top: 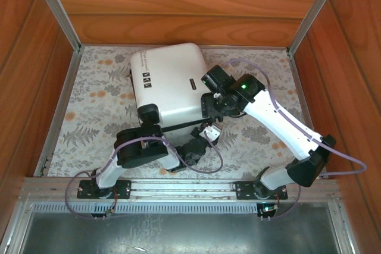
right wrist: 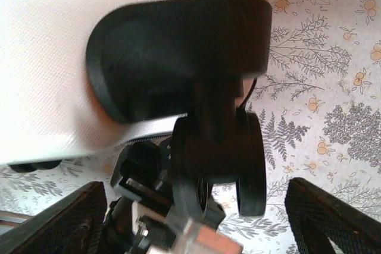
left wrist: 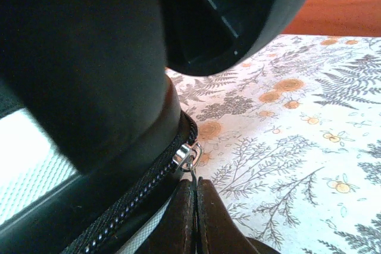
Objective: Pack the luggage
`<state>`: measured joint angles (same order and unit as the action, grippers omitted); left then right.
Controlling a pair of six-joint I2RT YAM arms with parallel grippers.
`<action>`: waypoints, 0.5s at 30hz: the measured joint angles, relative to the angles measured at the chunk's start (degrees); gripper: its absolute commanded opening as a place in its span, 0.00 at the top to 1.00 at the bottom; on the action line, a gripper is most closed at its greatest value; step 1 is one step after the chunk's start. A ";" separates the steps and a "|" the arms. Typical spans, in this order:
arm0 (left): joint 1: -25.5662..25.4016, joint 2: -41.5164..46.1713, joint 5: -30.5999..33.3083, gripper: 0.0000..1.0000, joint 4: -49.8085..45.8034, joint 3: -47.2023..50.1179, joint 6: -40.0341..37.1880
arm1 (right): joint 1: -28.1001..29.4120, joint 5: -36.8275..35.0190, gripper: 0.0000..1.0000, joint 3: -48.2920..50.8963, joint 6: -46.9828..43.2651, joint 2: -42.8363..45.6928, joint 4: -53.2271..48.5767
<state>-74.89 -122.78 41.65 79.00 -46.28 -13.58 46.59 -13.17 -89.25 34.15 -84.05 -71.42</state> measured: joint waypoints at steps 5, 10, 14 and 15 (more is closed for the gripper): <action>-0.24 -0.04 -0.63 1.00 0.94 0.39 -0.63 | -0.92 0.22 0.26 0.22 -1.92 -1.88 0.33; -0.24 -0.04 -0.68 1.00 0.98 0.39 -0.96 | -1.44 0.20 0.33 1.97 -3.58 -2.21 0.24; -0.24 -0.04 -0.72 1.00 1.03 0.46 -0.96 | -2.86 0.48 0.45 3.89 -4.92 -2.21 0.35; -0.24 -0.04 -0.85 1.00 1.14 0.52 -0.98 | -3.28 0.83 0.49 4.37 -5.38 -2.21 0.59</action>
<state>-75.13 -122.83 40.80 80.14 -45.76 -14.57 43.31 -12.34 -84.88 28.77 -86.26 -70.83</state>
